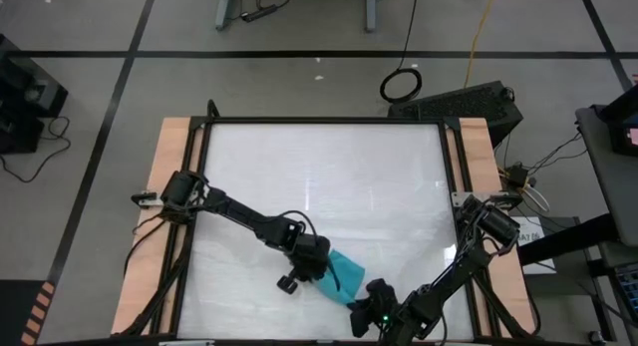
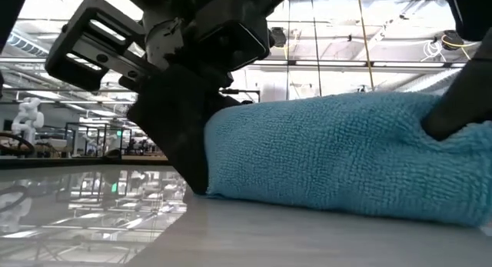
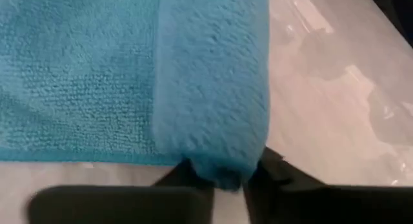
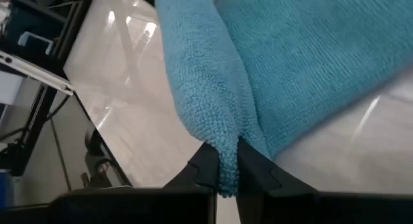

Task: Roll towel
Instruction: Roll the blue microfiber cloth

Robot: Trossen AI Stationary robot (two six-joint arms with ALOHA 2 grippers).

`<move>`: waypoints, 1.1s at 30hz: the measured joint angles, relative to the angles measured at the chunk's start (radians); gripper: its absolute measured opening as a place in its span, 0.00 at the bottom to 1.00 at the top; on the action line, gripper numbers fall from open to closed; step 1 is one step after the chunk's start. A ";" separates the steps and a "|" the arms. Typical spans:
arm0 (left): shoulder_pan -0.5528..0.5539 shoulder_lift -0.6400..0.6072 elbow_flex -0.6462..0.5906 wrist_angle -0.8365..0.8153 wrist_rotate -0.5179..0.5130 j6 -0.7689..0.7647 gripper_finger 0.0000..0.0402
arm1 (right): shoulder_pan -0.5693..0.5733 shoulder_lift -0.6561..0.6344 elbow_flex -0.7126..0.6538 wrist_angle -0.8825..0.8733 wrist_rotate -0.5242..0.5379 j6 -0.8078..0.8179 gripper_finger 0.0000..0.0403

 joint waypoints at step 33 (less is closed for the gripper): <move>-0.122 -0.144 -0.002 0.052 -0.405 0.293 0.62 | -0.045 -0.003 0.001 0.093 -0.008 -0.015 0.05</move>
